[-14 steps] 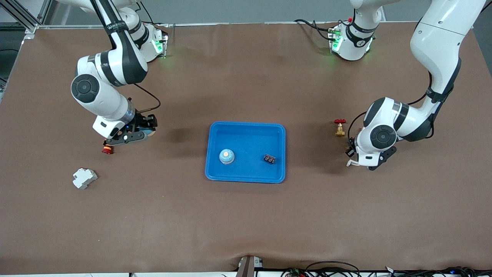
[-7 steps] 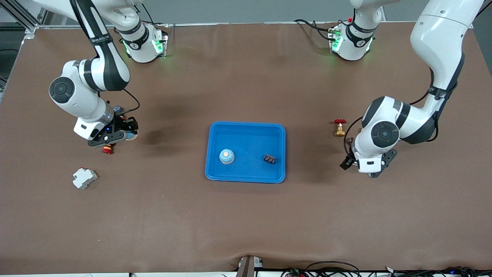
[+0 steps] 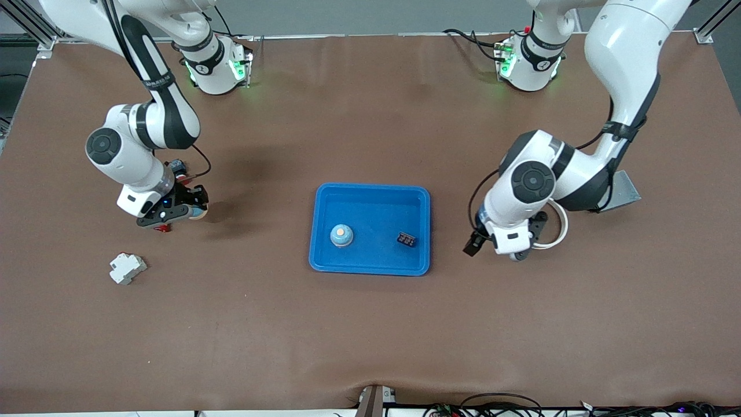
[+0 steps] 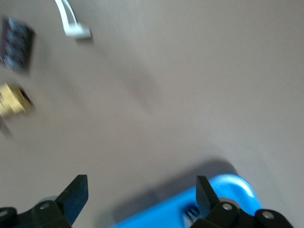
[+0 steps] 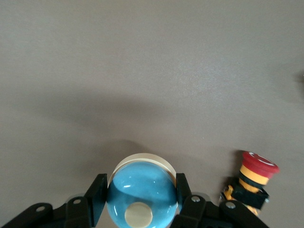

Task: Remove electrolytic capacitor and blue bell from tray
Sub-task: 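Lower the capacitor by the white arc while the right gripper carries the bell, then reach the left gripper to the second capacitor in the tray and grasp it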

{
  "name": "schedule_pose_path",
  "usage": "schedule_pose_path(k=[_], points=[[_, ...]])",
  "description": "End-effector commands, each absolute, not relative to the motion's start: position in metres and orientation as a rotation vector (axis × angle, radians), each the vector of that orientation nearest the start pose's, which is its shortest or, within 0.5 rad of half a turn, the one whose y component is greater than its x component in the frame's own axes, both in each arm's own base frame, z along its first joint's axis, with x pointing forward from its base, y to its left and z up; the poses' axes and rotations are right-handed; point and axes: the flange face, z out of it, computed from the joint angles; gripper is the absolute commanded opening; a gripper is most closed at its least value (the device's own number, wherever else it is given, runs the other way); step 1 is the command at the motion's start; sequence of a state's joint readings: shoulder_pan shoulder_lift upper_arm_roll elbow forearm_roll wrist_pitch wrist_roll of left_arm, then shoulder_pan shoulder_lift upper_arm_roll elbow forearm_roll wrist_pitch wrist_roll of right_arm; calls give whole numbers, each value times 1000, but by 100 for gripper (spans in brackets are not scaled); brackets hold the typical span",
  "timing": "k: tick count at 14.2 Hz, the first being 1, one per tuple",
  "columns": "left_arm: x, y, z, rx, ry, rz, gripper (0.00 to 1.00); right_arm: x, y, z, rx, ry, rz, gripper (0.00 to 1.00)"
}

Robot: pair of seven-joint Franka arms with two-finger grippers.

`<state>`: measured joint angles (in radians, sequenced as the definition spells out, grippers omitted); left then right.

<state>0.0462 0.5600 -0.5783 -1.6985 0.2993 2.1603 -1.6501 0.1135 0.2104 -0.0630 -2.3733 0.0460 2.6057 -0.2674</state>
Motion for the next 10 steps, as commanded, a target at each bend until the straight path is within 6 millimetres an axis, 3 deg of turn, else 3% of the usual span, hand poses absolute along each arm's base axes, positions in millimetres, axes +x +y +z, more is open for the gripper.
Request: schedule_pose_path(k=[1,8,10], points=[[605,-345,302,-2708,-1705,123,100,505,22,216,-3091,-416,-58,0],[586,-407,257,-2714,-1752,134,100,501,22,192,-3081,-357,-28,0],[581,-416,242,-2713,-1743,84,94,499,26,185,-3072,-341,-8,0]])
